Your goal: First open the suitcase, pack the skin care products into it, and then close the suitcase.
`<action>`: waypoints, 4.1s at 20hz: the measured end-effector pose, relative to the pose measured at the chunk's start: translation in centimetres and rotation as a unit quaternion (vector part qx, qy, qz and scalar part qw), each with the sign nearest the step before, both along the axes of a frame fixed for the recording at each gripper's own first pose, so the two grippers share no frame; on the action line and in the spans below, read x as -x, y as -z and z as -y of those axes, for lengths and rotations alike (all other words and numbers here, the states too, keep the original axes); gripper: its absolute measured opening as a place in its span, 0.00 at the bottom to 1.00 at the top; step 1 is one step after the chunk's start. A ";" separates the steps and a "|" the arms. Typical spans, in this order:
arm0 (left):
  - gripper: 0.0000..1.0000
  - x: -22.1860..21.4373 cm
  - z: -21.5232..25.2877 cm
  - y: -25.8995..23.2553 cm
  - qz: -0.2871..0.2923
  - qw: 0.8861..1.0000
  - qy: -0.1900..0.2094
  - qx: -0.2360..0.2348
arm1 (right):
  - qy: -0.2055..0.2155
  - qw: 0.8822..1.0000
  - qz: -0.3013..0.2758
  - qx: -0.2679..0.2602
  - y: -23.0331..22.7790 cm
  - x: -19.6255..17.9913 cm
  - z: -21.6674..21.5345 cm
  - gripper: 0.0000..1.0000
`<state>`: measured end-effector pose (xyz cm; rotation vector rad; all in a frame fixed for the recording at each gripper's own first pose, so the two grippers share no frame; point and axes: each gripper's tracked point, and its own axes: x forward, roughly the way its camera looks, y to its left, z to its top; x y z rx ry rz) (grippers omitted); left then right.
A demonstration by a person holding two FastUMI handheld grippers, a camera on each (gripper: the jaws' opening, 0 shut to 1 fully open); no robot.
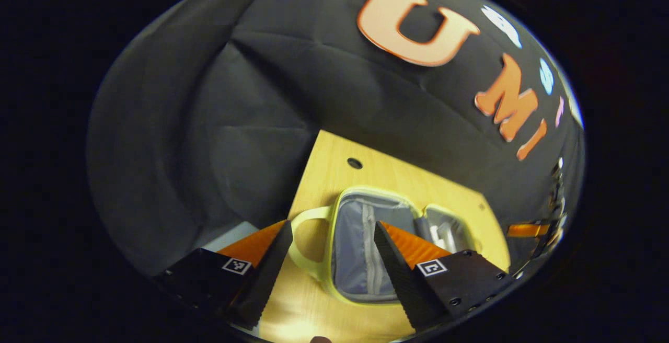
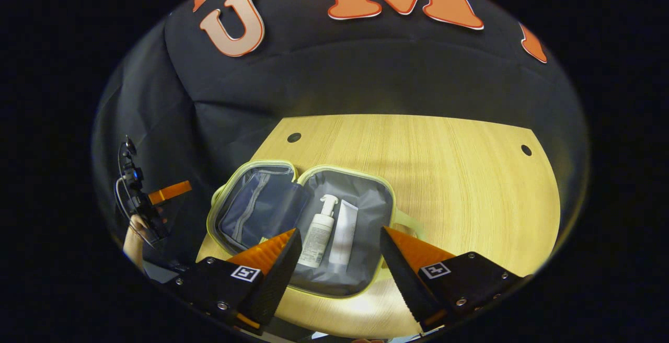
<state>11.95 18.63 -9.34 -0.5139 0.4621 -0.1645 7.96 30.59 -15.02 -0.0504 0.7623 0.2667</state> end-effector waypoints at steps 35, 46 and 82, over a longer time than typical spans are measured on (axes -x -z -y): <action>0.05 1.0 9.9 -11.7 -0.036 0.976 -0.004 -0.215 | 0.029 0.992 0.061 -0.103 -4.4 0.2 6.8 0.96; 0.05 2.6 27.3 -17.8 -0.032 0.936 -0.078 -0.341 | -0.002 0.991 0.109 -0.081 -9.7 1.7 24.1 0.95; 0.11 -2.1 54.7 -0.1 -0.088 0.935 0.052 -0.339 | 0.085 0.991 0.100 -0.040 -8.6 6.5 37.5 0.96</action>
